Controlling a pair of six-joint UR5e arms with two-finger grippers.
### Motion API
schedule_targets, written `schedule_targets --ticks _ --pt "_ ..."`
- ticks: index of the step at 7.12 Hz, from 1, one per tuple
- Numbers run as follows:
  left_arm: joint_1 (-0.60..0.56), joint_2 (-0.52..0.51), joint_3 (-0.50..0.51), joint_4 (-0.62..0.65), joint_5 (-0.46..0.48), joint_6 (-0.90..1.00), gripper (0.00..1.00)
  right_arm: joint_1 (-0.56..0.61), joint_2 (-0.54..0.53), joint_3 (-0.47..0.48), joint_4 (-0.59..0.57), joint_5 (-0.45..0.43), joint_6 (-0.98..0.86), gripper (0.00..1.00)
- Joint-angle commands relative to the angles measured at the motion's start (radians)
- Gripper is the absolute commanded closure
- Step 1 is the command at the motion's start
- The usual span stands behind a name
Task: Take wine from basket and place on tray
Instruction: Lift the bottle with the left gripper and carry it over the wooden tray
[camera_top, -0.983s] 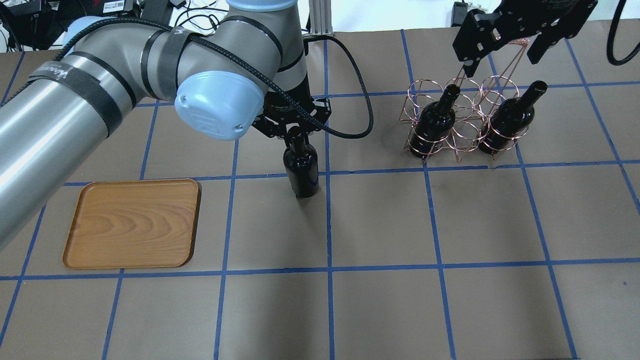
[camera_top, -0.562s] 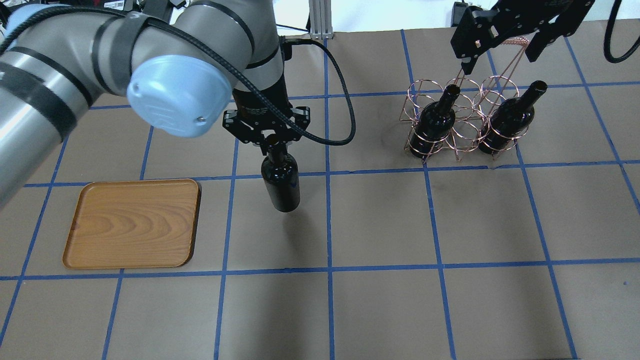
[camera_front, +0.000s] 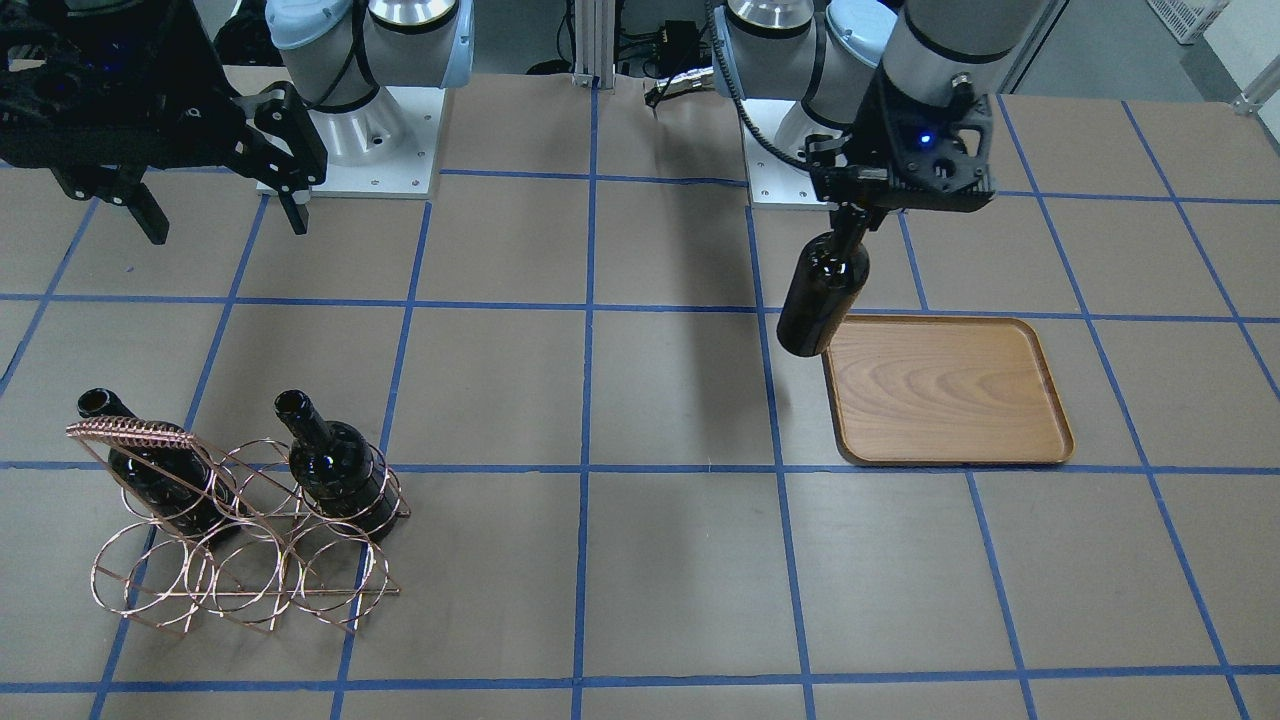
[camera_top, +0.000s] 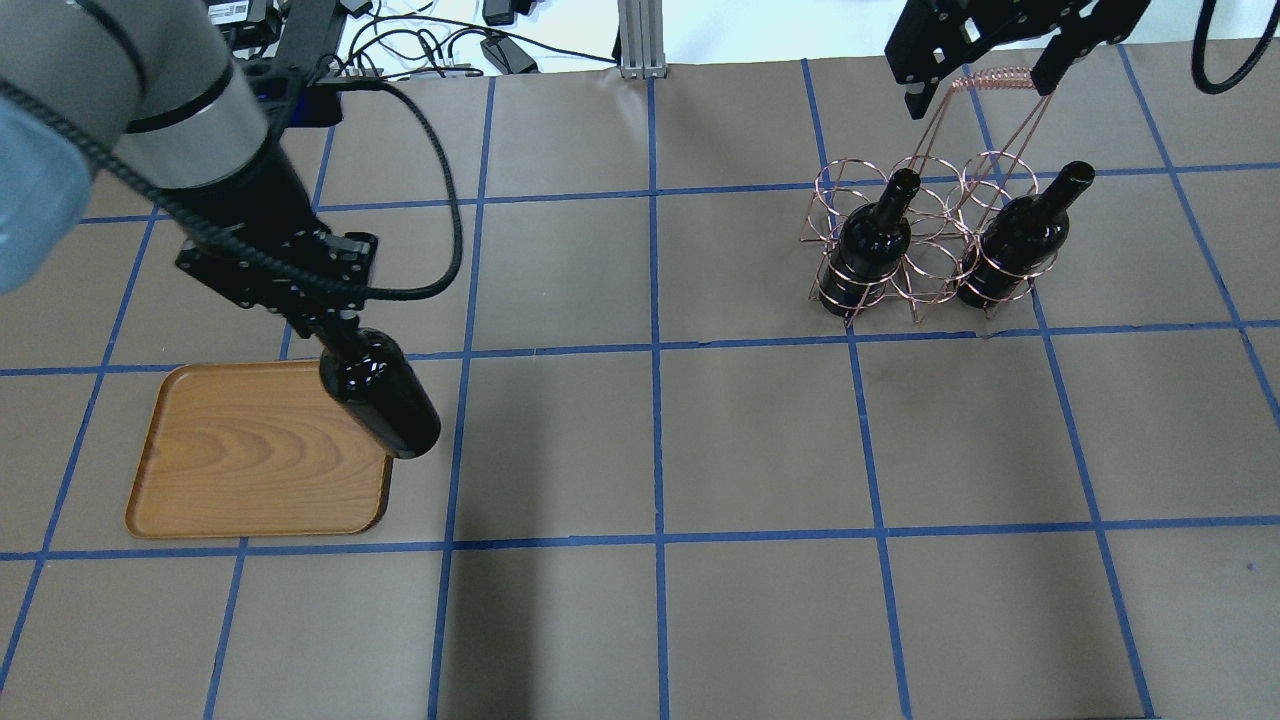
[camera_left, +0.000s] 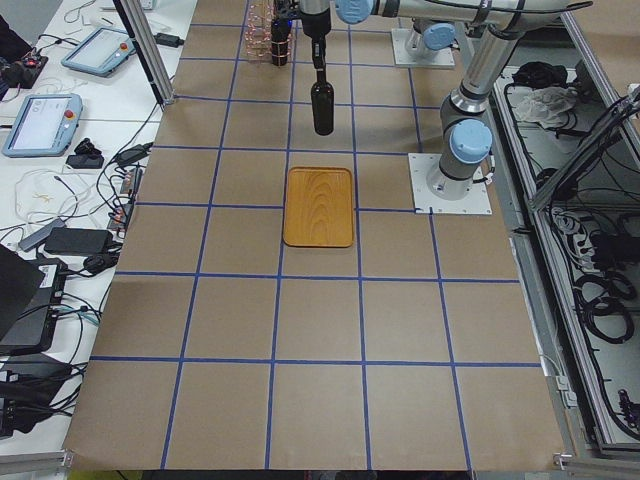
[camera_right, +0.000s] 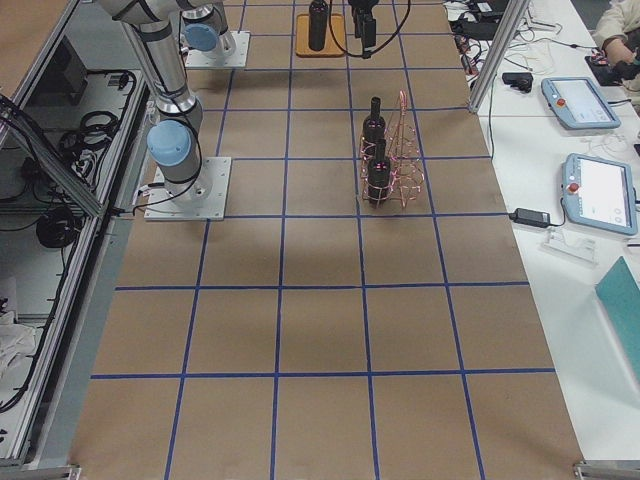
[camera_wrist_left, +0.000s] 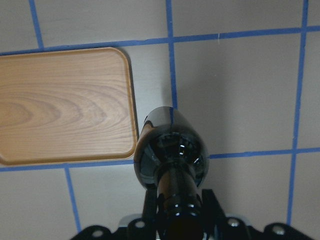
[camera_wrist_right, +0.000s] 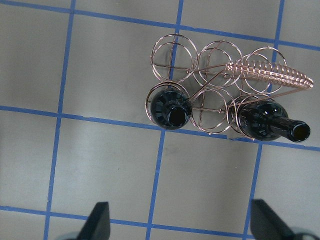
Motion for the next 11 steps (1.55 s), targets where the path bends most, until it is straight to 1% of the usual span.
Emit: schedule_targets --ticks 1,3,4,7,9,10,11 --pt "0.177 0.096 -0.101 0.005 0.024 0.187 1.0 0.007 -0.004 0.051 -0.011 -0.001 -0.016 0.0" --pt "0.301 0.116 -0.116 0.005 0.024 0.301 1.0 0.011 -0.024 0.068 -0.014 -0.011 -0.013 0.0" --pt "0.337 0.12 -0.125 0.005 0.028 0.312 1.0 0.011 -0.024 0.074 -0.022 -0.011 -0.015 0.0" --pt "0.372 0.123 -0.138 0.007 0.03 0.315 1.0 0.011 -0.026 0.076 -0.024 -0.008 -0.012 0.0" --pt "0.395 0.12 -0.139 0.007 0.025 0.334 1.0 0.011 -0.029 0.076 -0.024 -0.032 -0.016 0.0" --pt "0.403 0.116 -0.142 0.037 0.025 0.362 1.0 0.011 -0.029 0.077 -0.022 -0.031 -0.016 0.0" --pt "0.431 0.093 -0.148 0.109 0.017 0.42 1.0 0.011 -0.029 0.084 -0.022 -0.034 -0.016 0.0"
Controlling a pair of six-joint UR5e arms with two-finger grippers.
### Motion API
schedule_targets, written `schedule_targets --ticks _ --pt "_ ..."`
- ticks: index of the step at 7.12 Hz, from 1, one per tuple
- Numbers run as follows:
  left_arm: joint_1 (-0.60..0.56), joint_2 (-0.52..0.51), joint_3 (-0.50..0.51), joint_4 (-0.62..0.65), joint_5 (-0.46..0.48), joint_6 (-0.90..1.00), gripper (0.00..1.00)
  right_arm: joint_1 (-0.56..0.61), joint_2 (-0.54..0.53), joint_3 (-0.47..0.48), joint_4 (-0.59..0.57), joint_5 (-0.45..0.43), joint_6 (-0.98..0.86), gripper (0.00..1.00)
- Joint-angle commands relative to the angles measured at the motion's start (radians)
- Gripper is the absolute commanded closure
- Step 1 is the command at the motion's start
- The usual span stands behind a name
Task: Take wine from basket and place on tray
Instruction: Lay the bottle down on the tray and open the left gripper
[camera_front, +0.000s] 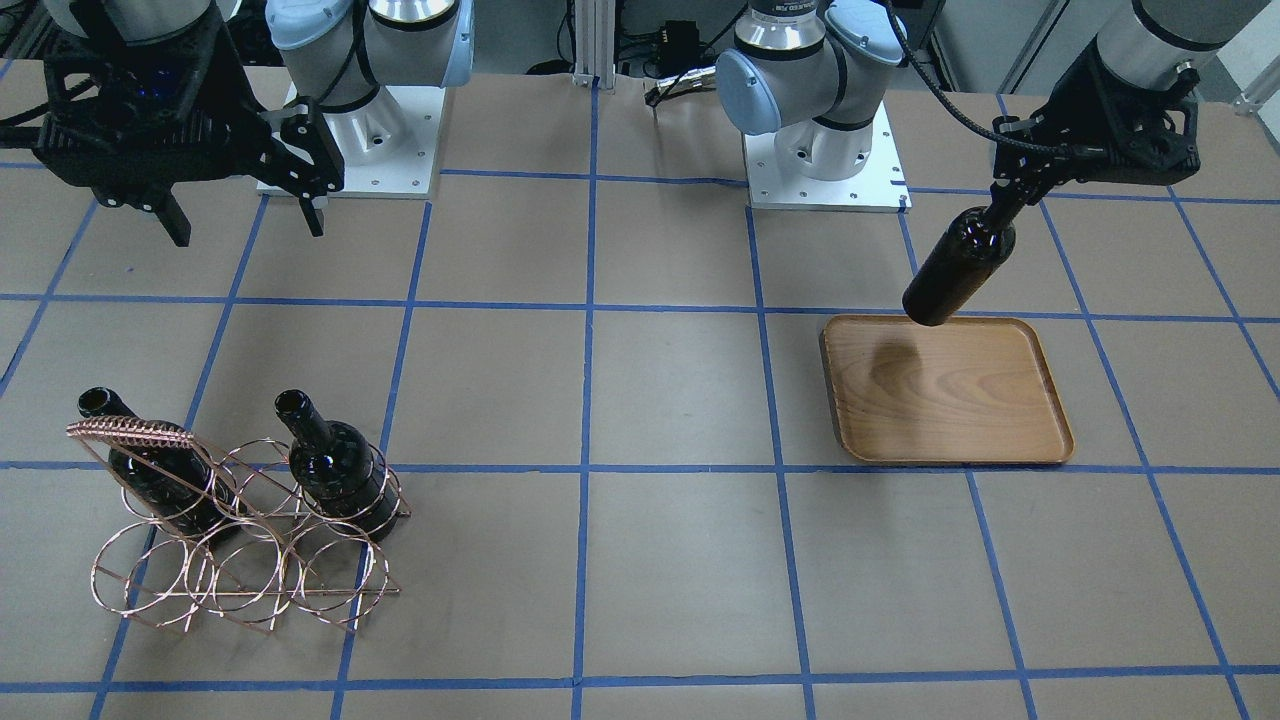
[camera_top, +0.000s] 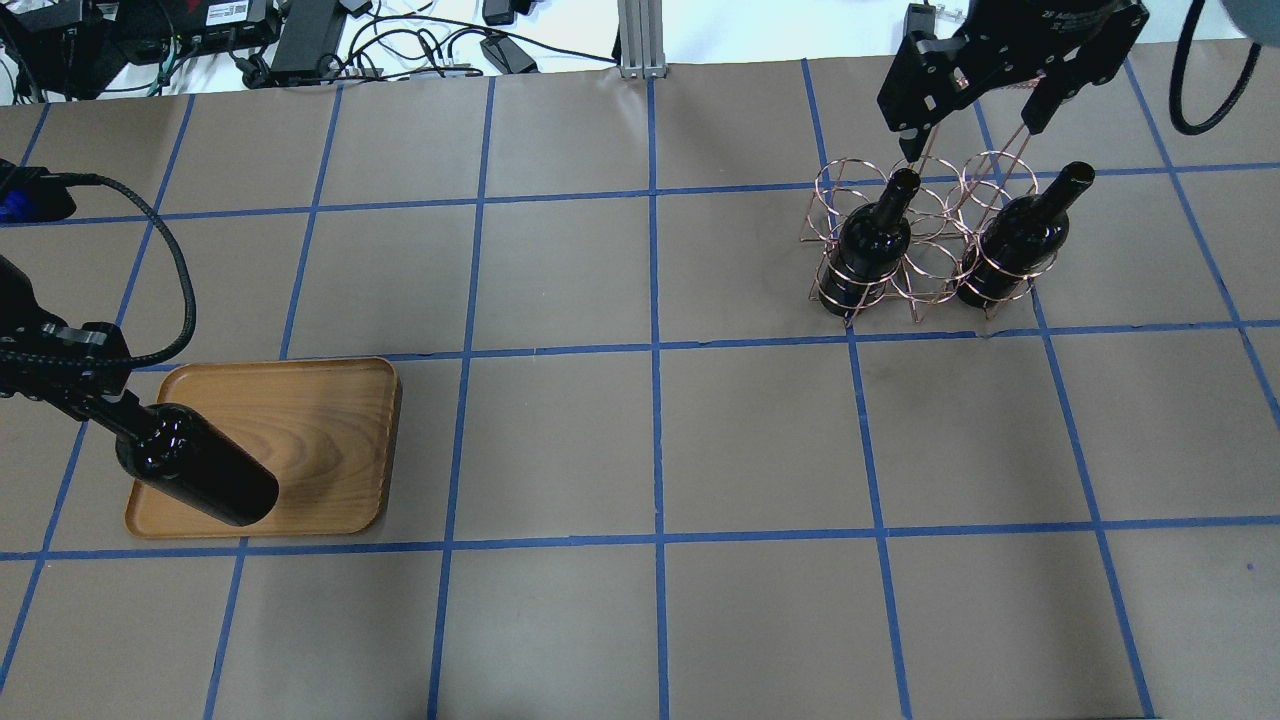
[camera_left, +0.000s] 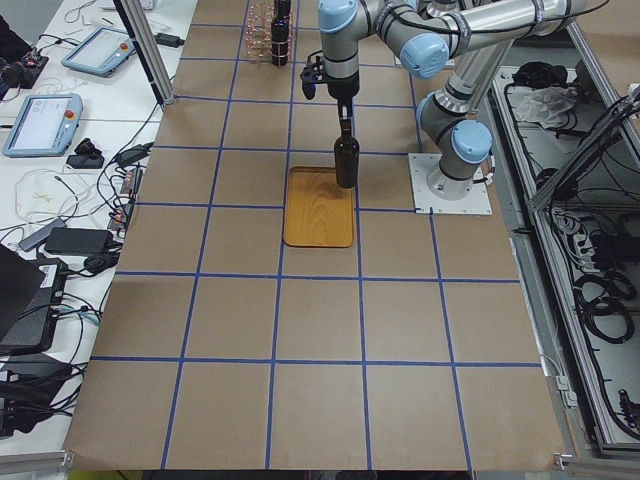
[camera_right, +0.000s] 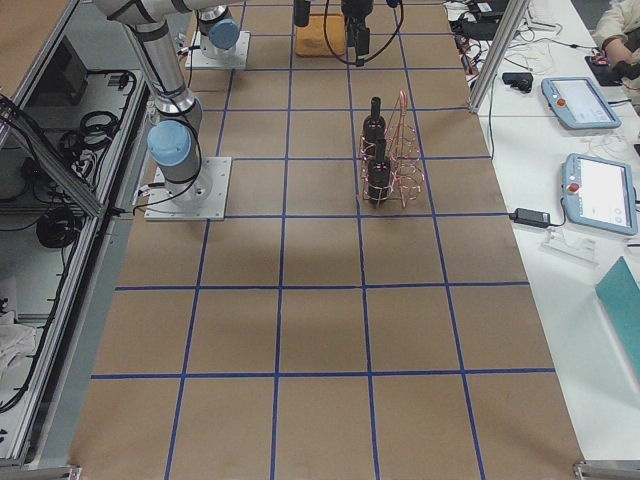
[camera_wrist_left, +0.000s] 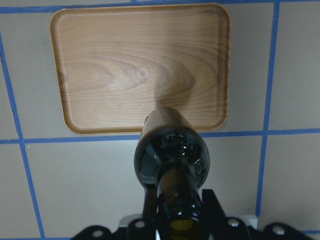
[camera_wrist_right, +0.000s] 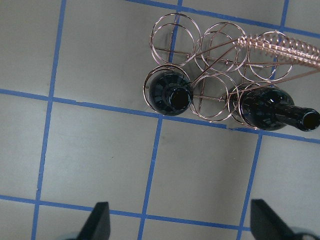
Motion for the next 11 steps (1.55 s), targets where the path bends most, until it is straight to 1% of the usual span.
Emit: schedule_targets --ticks 1,2,4,7,8,9,10,11 --pt "0.062 -0.024 -0.029 0.076 -0.031 0.071 1.0 0.0 -0.002 0.008 0.001 -0.002 0.001 0.0" --pt "0.076 -0.031 -0.04 0.09 -0.066 0.081 1.0 -0.006 -0.004 0.008 0.008 -0.025 -0.002 0.0" --pt "0.076 -0.063 -0.072 0.15 -0.066 0.081 1.0 -0.001 -0.01 0.01 0.002 -0.043 0.001 0.0" --pt "0.075 -0.103 -0.074 0.219 -0.059 0.082 1.0 0.0 -0.011 0.01 0.002 -0.034 0.0 0.0" --pt "0.073 -0.112 -0.066 0.221 -0.063 0.079 0.85 0.003 -0.013 0.01 0.002 -0.033 0.0 0.0" --pt "0.072 -0.116 -0.07 0.221 -0.068 0.076 0.14 0.003 -0.011 0.01 0.001 -0.034 0.001 0.0" --pt "0.072 -0.118 -0.069 0.219 -0.069 0.076 0.02 0.003 -0.013 0.01 0.002 -0.033 0.003 0.0" --pt "0.072 -0.117 -0.064 0.219 -0.06 0.075 0.0 0.005 -0.011 0.01 0.002 -0.033 0.003 0.0"
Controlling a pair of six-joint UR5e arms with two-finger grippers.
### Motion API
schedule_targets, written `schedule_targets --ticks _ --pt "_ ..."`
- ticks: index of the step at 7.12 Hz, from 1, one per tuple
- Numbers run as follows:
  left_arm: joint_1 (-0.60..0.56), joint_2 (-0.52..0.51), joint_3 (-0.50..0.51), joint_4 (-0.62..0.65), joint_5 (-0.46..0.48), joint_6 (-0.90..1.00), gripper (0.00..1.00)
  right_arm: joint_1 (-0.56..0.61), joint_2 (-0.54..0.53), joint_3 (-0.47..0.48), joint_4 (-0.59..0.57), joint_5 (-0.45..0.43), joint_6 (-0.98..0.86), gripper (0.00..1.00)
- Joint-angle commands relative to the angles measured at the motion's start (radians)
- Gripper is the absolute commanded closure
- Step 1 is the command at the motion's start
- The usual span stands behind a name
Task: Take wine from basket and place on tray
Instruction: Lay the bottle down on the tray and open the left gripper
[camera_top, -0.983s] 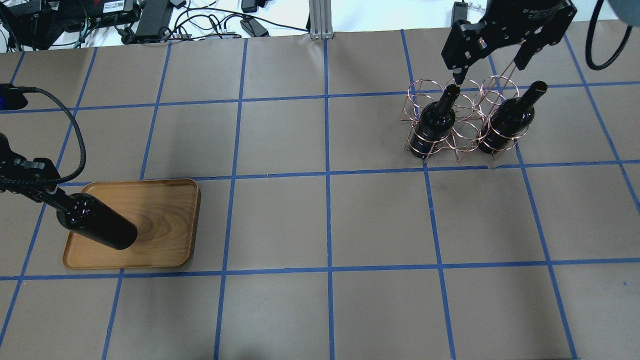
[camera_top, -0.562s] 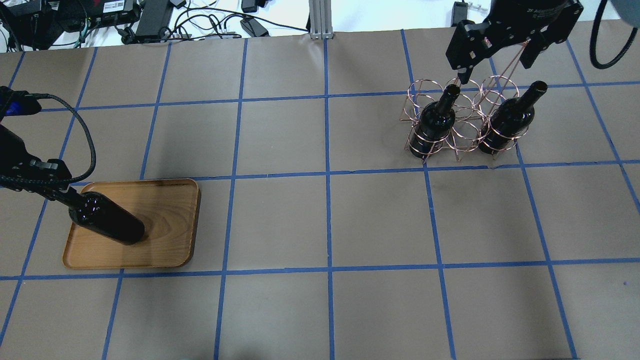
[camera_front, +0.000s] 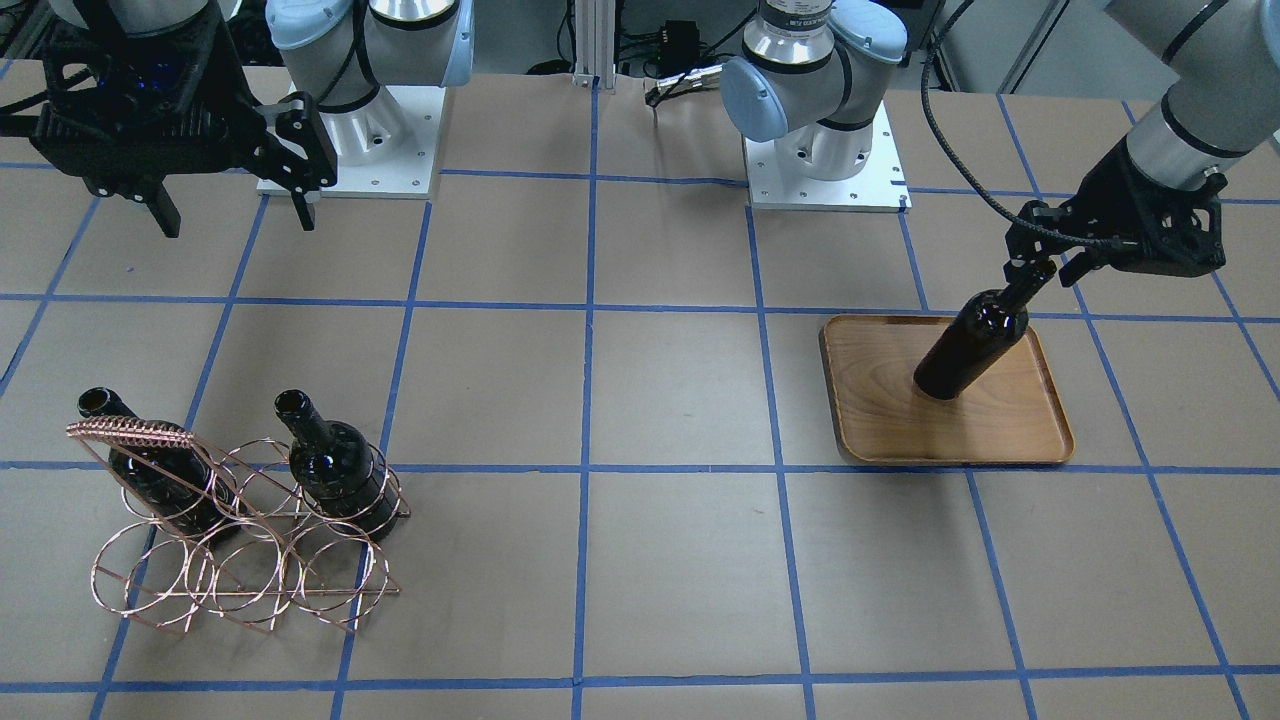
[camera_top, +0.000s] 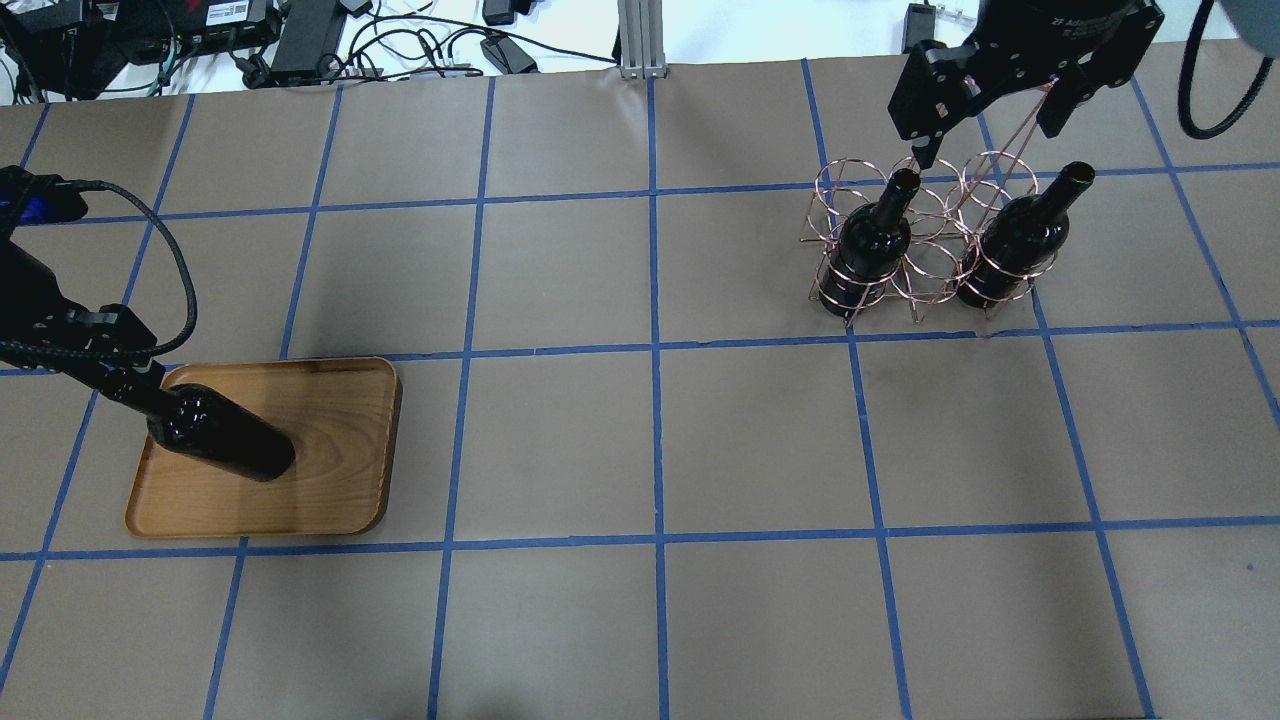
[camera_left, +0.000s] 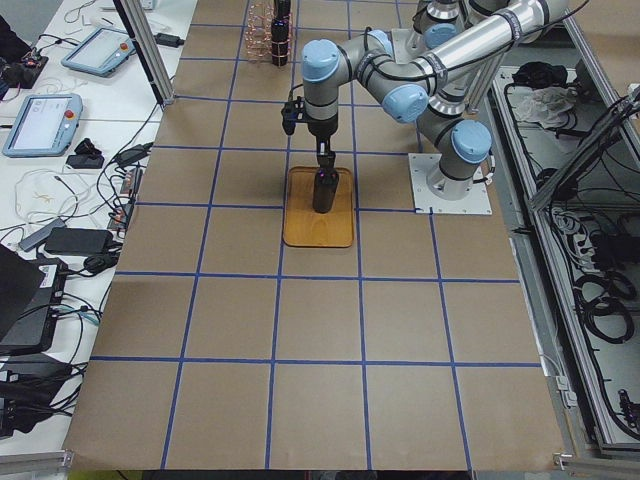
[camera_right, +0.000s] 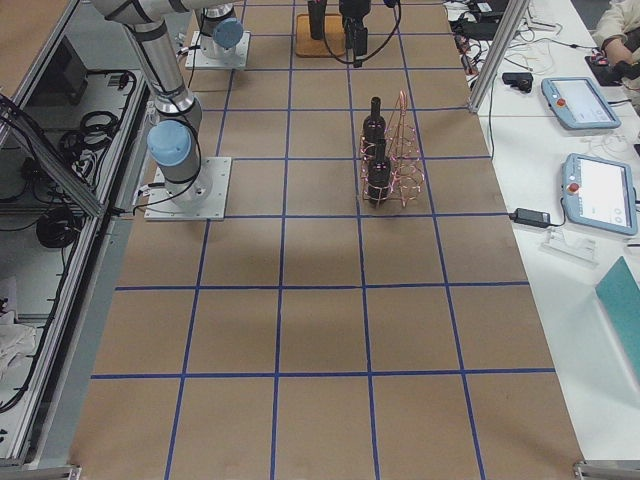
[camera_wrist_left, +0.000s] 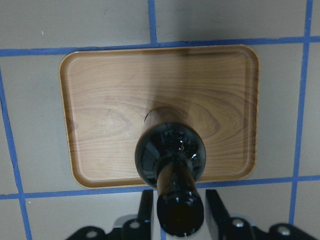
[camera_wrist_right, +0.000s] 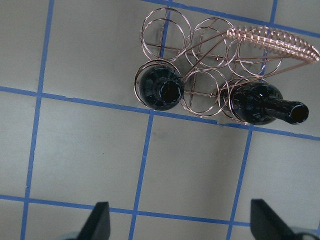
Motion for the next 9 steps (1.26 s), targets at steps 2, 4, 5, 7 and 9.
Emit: schedule_targets --ticks 2,4,5,7,9 --pt "-0.017 0.044 0.119 -0.166 -0.005 -0.093 0.0 0.001 0.001 0.0 -0.001 -0.001 0.001 0.0" --pt "-0.183 0.029 0.311 -0.305 -0.005 -0.397 0.0 0.001 0.001 0.0 -0.001 0.0 0.001 0.0" --pt "-0.294 -0.012 0.354 -0.279 -0.003 -0.566 0.0 0.001 0.001 0.0 -0.001 0.0 -0.001 0.0" --pt "-0.421 -0.078 0.394 -0.192 -0.002 -0.708 0.0 0.001 0.001 0.0 0.0 0.0 0.001 0.0" --pt "-0.543 -0.129 0.401 -0.123 0.052 -0.768 0.0 0.001 -0.002 0.011 -0.004 -0.001 -0.002 0.0"
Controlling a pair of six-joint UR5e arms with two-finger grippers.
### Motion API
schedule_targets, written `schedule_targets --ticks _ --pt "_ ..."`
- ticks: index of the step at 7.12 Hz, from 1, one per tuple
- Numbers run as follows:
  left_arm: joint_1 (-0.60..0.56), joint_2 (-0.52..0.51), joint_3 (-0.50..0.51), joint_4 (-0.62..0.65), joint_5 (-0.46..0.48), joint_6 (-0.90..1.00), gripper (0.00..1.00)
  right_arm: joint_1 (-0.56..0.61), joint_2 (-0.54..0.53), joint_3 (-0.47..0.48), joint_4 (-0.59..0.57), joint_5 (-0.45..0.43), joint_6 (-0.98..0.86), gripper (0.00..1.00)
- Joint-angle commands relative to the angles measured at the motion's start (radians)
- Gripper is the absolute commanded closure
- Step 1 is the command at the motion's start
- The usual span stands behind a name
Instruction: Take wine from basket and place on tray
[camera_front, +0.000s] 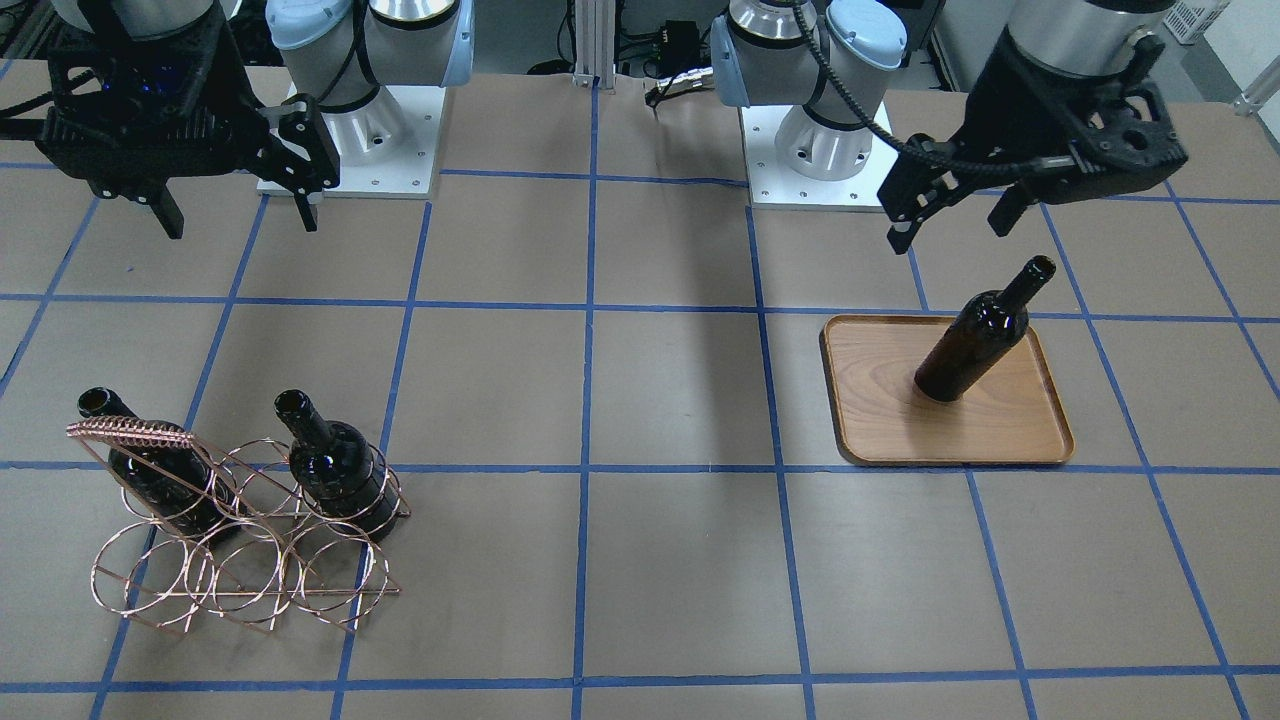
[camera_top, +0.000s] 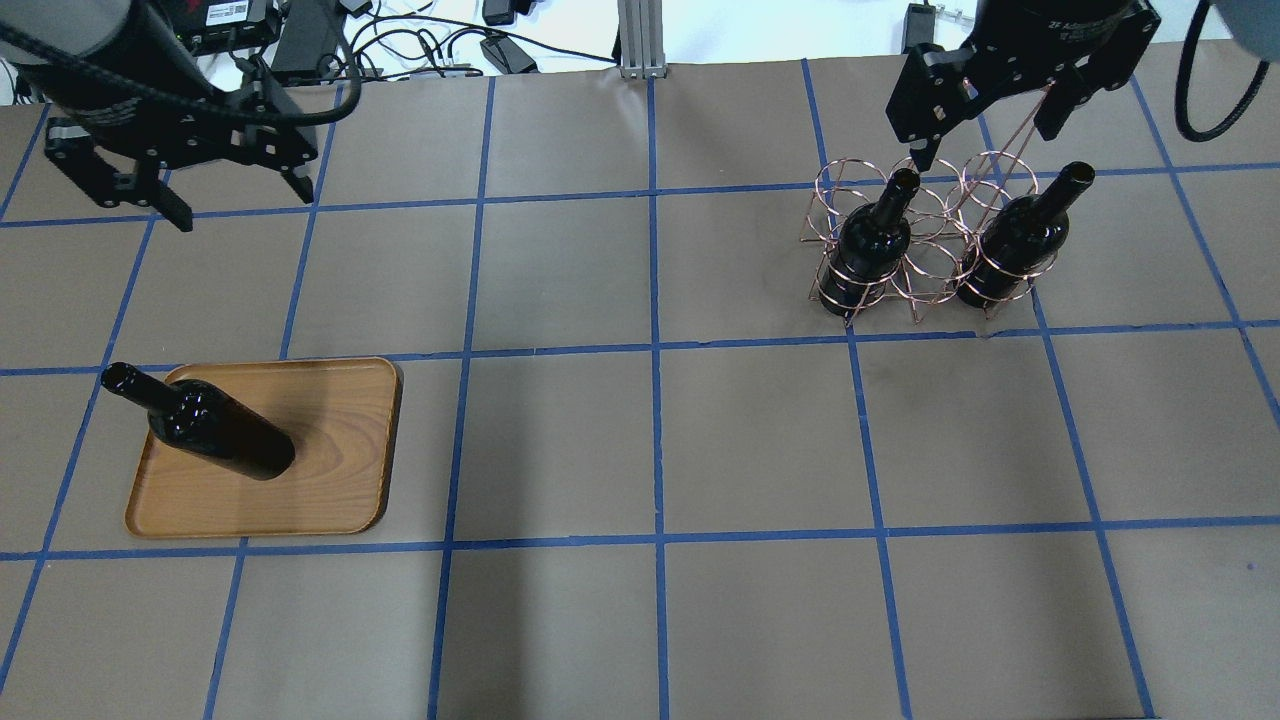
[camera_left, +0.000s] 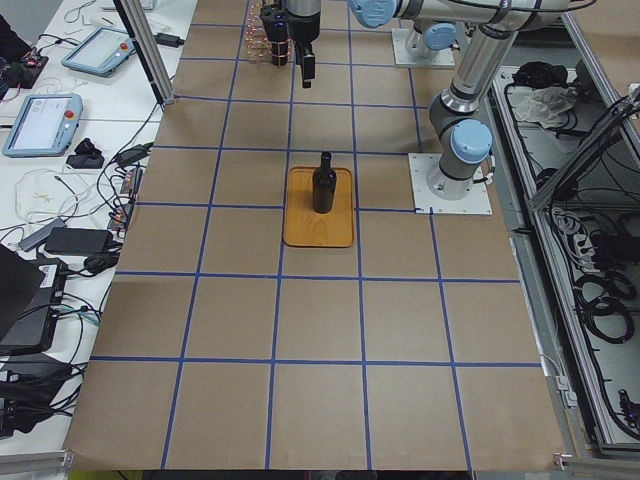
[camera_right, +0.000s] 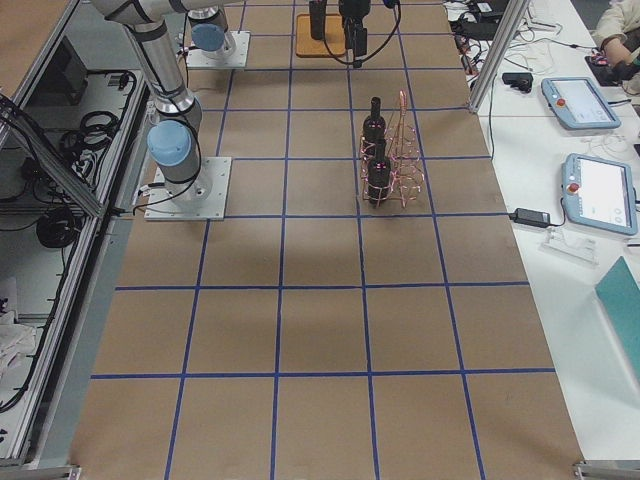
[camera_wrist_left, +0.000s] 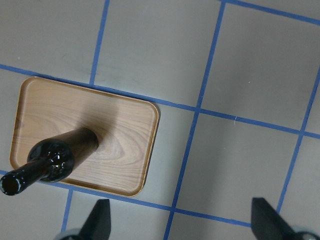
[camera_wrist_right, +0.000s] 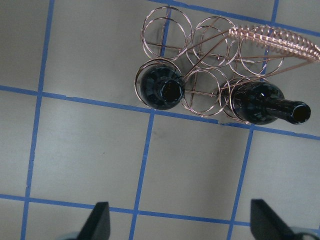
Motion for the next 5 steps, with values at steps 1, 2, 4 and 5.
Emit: schedule_targets --ticks 1,2,4,5 --pt "-0.091 -0.056 0.001 0.111 0.025 -0.037 0.0 0.0 -0.008 0.008 -0.001 0.0 0.002 0.0" --pt "-0.106 -0.059 -0.002 0.115 0.03 -0.025 0.0 0.0 -0.007 0.008 -0.001 0.002 0.001 0.0" --pt "-0.108 -0.054 -0.005 0.115 0.03 -0.017 0.0 0.0 -0.007 0.008 -0.001 0.002 0.001 0.0" --pt "-0.108 -0.045 -0.006 0.113 0.03 0.0 0.0 0.0 -0.007 0.008 -0.001 0.002 0.001 0.0"
